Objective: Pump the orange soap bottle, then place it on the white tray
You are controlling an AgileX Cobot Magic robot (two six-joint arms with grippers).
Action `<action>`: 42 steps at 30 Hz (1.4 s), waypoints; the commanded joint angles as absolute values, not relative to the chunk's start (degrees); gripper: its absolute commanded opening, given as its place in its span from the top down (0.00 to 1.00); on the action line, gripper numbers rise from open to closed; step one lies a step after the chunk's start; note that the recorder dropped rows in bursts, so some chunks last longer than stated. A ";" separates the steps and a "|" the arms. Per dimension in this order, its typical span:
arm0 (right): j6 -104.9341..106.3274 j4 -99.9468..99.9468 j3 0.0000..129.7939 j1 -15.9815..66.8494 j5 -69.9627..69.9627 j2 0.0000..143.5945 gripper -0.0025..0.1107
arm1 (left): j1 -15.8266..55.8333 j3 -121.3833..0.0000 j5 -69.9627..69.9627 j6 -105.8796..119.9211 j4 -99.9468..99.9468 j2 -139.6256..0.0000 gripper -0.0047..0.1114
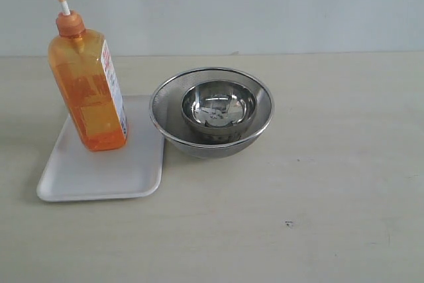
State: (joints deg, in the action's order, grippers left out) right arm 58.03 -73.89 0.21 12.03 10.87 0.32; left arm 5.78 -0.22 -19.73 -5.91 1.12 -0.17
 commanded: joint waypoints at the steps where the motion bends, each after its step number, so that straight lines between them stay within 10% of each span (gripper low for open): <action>1: 58.60 -73.74 0.00 11.72 10.41 0.00 0.98 | 5.53 0.00 -19.52 -6.48 0.94 0.00 0.92; 36: 59.00 -73.30 0.00 11.72 11.58 0.00 0.98 | 5.53 0.00 -19.52 -6.48 0.94 0.00 0.92; 42: 38.99 -45.54 0.00 11.85 6.10 0.00 0.98 | 5.53 0.00 -19.52 -6.48 0.95 0.00 0.92</action>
State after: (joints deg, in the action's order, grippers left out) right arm 53.25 -59.59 0.17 12.03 10.11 0.32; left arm 5.78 -0.22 -19.73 -5.91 1.12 -0.17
